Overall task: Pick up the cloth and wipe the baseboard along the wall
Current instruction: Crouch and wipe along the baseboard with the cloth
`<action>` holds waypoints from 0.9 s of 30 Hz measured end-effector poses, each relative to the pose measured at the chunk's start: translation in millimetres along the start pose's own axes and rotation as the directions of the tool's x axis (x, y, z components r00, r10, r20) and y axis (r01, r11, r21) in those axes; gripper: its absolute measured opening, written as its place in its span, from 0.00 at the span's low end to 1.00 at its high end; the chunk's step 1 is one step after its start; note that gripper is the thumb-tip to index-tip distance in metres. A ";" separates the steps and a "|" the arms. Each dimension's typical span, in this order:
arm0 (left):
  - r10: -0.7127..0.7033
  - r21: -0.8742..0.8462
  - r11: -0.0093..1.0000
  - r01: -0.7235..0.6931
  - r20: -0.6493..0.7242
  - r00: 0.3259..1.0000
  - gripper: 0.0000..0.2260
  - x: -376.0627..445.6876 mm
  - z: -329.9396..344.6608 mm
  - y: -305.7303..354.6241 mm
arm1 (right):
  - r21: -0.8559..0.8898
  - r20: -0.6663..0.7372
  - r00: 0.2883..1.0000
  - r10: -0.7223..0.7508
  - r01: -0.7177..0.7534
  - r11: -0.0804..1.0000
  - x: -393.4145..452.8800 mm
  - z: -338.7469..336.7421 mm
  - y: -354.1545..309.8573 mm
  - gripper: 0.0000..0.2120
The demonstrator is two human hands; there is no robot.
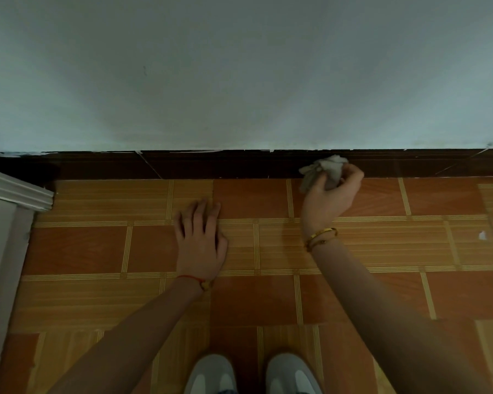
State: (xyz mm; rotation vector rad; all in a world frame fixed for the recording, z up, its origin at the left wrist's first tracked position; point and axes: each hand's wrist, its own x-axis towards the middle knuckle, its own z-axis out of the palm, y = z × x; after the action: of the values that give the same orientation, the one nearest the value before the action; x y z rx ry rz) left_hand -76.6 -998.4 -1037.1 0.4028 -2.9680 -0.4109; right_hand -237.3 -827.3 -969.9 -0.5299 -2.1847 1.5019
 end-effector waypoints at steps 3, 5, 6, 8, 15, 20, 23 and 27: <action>-0.003 0.003 1.000 0.003 0.001 1.000 0.25 -0.2 0.8 -0.9 | -0.015 0.206 0.976 -0.063 0.068 0.998 -26.9 9.1 -0.4 0.14; -0.003 0.003 1.000 0.003 -0.004 1.000 0.25 -0.2 0.6 -1.1 | -0.041 0.368 0.922 -0.122 0.147 0.988 -49.5 18.0 0.3 0.14; 0.000 0.007 1.000 0.000 -0.008 1.000 0.25 -0.3 0.6 -1.1 | -0.057 0.432 0.888 -0.156 0.200 0.978 -58.5 22.4 1.1 0.15; 0.006 0.014 1.000 -0.006 -0.015 1.000 0.25 -0.6 1.0 -1.1 | -0.079 0.544 0.808 -0.227 0.318 0.945 -66.3 28.0 5.9 0.16; 0.003 -0.013 1.000 -0.003 -0.021 1.000 0.25 -0.4 1.9 -0.9 | -0.178 0.640 0.721 -0.265 0.475 0.862 -24.5 -1.8 30.1 0.14; 0.002 -0.009 1.000 -0.002 -0.020 1.000 0.25 -1.2 3.8 -1.2 | -0.378 0.533 0.813 -0.235 0.477 0.793 20.3 -33.8 43.8 0.15; -0.002 0.002 1.000 0.002 -0.012 1.000 0.25 -0.4 4.3 -0.9 | -0.406 0.590 0.777 -0.221 0.522 0.750 22.6 -36.0 45.8 0.16; 0.021 -0.032 0.999 -0.021 -0.018 1.000 0.25 -0.5 0.9 1.2 | -0.306 0.714 0.646 -0.269 0.634 0.710 0.3 -21.0 40.1 0.16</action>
State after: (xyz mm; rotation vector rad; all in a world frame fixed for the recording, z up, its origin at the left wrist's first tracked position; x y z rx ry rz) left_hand -76.5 -996.9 -1037.6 0.3695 -2.9418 -0.4494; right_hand -223.4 -797.3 -1000.9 0.4956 -2.9632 0.7976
